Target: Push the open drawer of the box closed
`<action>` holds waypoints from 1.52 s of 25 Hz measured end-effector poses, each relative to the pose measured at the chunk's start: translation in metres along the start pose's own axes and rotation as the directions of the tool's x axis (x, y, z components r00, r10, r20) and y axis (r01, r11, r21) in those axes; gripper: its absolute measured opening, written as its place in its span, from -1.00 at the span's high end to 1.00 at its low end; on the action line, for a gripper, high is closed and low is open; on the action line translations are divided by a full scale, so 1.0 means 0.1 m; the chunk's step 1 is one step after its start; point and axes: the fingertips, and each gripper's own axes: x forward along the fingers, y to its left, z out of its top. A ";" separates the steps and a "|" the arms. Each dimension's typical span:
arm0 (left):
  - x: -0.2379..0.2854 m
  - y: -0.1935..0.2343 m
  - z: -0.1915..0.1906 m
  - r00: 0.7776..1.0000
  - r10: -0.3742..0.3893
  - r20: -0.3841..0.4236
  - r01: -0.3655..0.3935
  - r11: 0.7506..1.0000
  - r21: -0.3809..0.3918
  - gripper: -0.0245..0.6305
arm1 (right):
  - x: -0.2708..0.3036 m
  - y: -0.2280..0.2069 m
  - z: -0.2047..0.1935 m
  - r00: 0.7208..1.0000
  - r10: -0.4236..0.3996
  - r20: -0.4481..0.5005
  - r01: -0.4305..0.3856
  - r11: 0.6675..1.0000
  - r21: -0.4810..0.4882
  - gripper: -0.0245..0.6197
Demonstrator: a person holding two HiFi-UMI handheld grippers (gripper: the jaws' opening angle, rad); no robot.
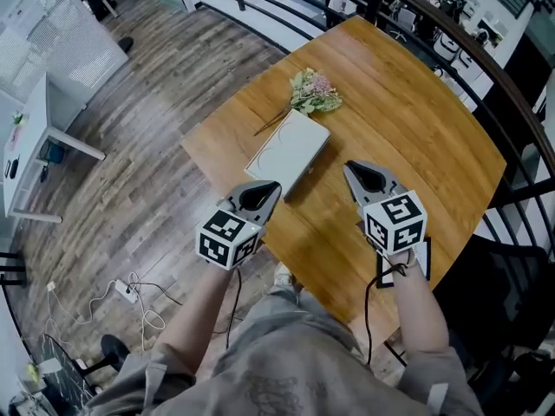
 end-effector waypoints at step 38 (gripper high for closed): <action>-0.97 -1.21 1.32 0.947 -0.173 0.270 0.070 0.933 0.352 0.88 | -1.94 0.89 0.77 0.973 -0.043 0.228 0.065 0.994 -0.088 0.80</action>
